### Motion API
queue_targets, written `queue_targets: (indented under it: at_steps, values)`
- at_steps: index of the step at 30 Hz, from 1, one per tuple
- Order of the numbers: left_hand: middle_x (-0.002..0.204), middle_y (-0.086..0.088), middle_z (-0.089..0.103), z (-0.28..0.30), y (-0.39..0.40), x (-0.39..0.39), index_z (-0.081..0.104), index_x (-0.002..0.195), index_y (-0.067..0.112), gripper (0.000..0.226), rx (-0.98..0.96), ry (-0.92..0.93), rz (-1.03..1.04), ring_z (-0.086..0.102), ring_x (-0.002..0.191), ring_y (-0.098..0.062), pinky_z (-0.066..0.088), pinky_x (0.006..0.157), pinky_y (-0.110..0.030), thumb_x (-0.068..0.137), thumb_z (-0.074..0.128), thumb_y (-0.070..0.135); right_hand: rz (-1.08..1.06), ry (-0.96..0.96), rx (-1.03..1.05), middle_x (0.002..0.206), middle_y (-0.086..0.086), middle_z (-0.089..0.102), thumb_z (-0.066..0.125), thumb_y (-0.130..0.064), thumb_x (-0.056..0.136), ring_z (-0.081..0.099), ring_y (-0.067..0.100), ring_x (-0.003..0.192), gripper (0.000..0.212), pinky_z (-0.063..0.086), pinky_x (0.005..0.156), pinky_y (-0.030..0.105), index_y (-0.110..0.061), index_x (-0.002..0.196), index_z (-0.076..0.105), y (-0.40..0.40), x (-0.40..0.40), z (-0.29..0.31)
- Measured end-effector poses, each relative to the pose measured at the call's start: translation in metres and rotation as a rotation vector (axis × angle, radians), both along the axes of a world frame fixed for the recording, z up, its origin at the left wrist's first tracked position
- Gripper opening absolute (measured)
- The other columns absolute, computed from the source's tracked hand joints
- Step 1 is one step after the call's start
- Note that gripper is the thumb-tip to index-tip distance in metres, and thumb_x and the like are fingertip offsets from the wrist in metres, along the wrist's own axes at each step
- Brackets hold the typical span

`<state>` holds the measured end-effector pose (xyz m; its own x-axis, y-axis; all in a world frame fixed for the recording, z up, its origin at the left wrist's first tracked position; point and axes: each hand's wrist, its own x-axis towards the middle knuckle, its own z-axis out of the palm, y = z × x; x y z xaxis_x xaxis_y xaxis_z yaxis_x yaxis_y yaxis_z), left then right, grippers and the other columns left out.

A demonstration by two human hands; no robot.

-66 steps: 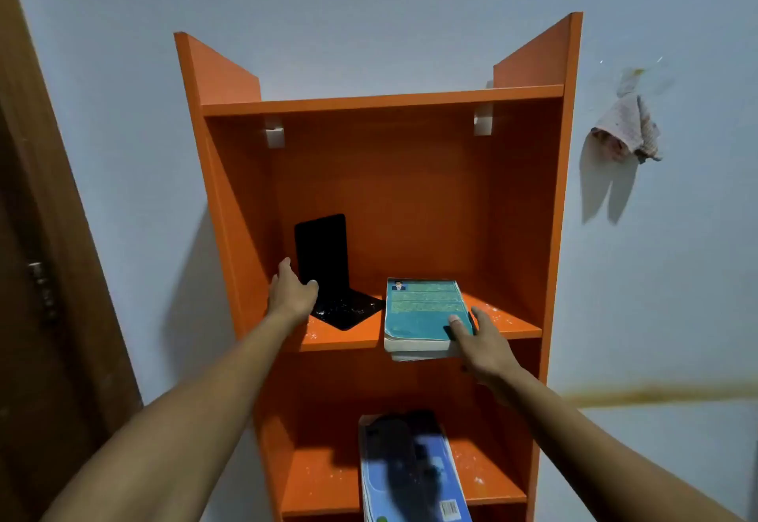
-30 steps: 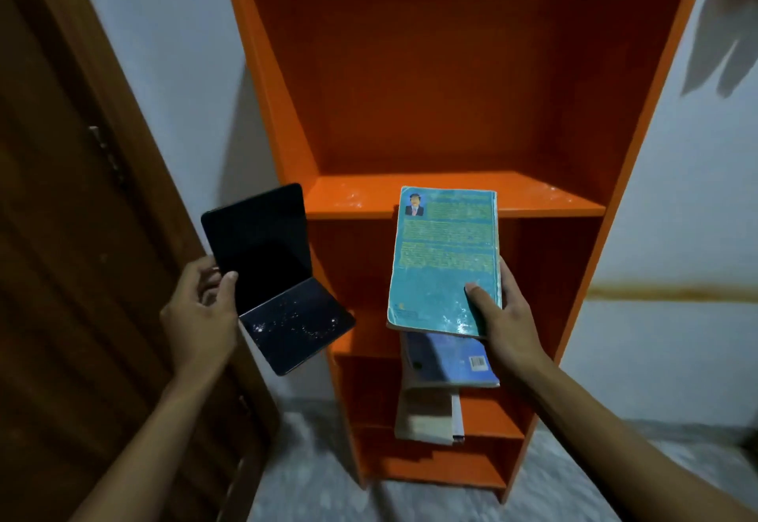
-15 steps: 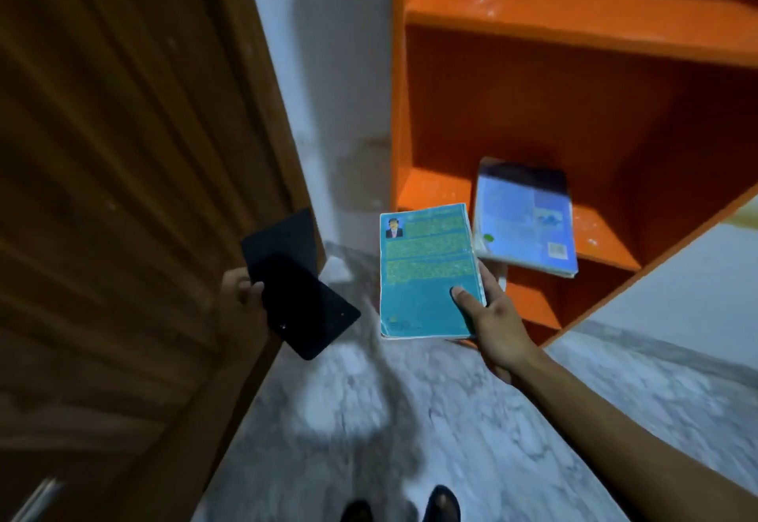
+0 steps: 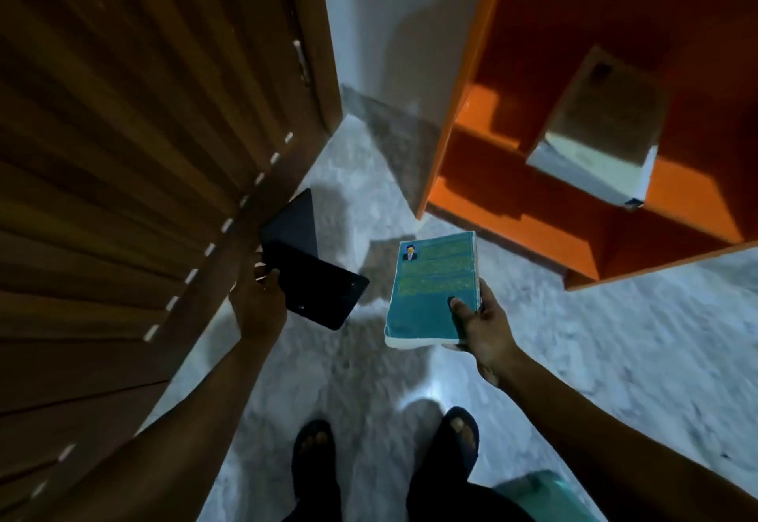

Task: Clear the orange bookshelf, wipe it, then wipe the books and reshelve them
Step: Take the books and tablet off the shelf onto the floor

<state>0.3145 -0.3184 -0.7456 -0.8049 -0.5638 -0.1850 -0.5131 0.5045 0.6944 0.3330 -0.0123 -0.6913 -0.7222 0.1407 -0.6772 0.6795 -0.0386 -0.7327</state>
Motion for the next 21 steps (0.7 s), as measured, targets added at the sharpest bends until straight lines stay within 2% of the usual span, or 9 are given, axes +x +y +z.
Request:
queue_targets:
  at_steps: [2, 4, 6, 8, 12, 16, 19, 21]
  values:
    - [0.114, -0.024, 0.066, -0.059, 0.0, -0.003, 0.058, 0.12, -0.001, 0.028, 0.08, 0.084, 0.012, 0.061, 0.11, -0.043, 0.042, 0.089, -0.035, 0.095, 0.058, 0.011, 0.007, -0.016, 0.015, 0.113, 0.003, 0.067, 0.049, -0.005, 0.102, 0.07, 0.018, 0.085, 0.042, 0.057, 0.061, 0.041, -0.034, 0.132, 0.046, -0.001, 0.002, -0.059]
    - [0.105, -0.015, 0.068, -0.116, 0.001, -0.006, 0.059, 0.116, 0.006, 0.022, 0.045, 0.049, 0.028, 0.063, 0.098, -0.034, 0.048, 0.085, -0.04, 0.094, 0.057, 0.005, 0.019, -0.022, 0.034, 0.112, 0.004, 0.066, 0.048, -0.003, 0.102, 0.069, 0.016, 0.082, 0.042, 0.054, 0.047, 0.031, -0.029, 0.135, 0.045, 0.0, 0.001, -0.112]
    - [0.097, -0.006, 0.065, -0.164, 0.001, -0.012, 0.059, 0.115, 0.006, 0.021, 0.044, 0.067, -0.016, 0.063, 0.091, -0.03, 0.05, 0.079, -0.038, 0.094, 0.056, 0.004, 0.041, -0.013, 0.065, 0.109, 0.003, 0.066, 0.048, -0.003, 0.102, 0.068, 0.011, 0.076, 0.039, 0.05, 0.042, 0.023, -0.027, 0.133, 0.045, 0.002, -0.003, -0.161]
    - [0.096, -0.003, 0.061, -0.203, 0.003, -0.019, 0.059, 0.115, 0.002, 0.022, 0.064, 0.118, -0.093, 0.063, 0.091, -0.031, 0.049, 0.079, -0.036, 0.094, 0.056, 0.01, 0.062, 0.014, 0.096, 0.103, -0.001, 0.065, 0.049, -0.004, 0.102, 0.067, 0.004, 0.069, 0.037, 0.047, 0.038, 0.021, -0.029, 0.128, 0.044, 0.003, -0.009, -0.204]
    - [0.093, -0.002, 0.064, -0.26, 0.008, -0.034, 0.06, 0.105, 0.002, 0.011, 0.059, 0.195, -0.187, 0.062, 0.086, -0.02, 0.05, 0.076, -0.032, 0.094, 0.062, 0.001, 0.101, 0.073, 0.134, 0.1, -0.005, 0.064, 0.049, -0.006, 0.102, 0.066, 0.009, 0.074, 0.04, 0.048, 0.038, 0.022, -0.033, 0.129, 0.04, 0.01, -0.015, -0.267]
    - [0.091, -0.005, 0.064, -0.298, 0.007, -0.054, 0.058, 0.098, 0.007, 0.01, 0.065, 0.275, -0.331, 0.062, 0.086, -0.021, 0.051, 0.076, -0.033, 0.093, 0.062, -0.001, 0.118, 0.128, 0.143, 0.113, 0.006, 0.065, 0.051, -0.008, 0.101, 0.07, 0.014, 0.079, 0.047, 0.058, 0.047, 0.034, -0.029, 0.141, 0.037, 0.022, -0.019, -0.312]
    - [0.081, -0.012, 0.061, -0.316, 0.009, -0.069, 0.053, 0.091, 0.003, 0.01, -0.003, 0.292, -0.419, 0.056, 0.075, -0.022, 0.043, 0.062, -0.029, 0.094, 0.063, 0.004, 0.038, 0.11, 0.132, 0.121, 0.013, 0.063, 0.05, -0.006, 0.101, 0.07, 0.019, 0.082, 0.053, 0.056, 0.046, 0.031, -0.026, 0.147, 0.032, 0.023, -0.018, -0.343]
    - [0.073, -0.012, 0.051, -0.323, 0.014, -0.076, 0.047, 0.085, 0.0, 0.015, 0.038, 0.256, -0.411, 0.044, 0.065, -0.02, 0.036, 0.056, -0.031, 0.092, 0.06, 0.007, 0.019, 0.089, 0.153, 0.124, 0.014, 0.06, 0.049, -0.003, 0.101, 0.068, 0.021, 0.084, 0.056, 0.059, 0.05, 0.033, -0.024, 0.148, 0.027, 0.019, -0.015, -0.359]
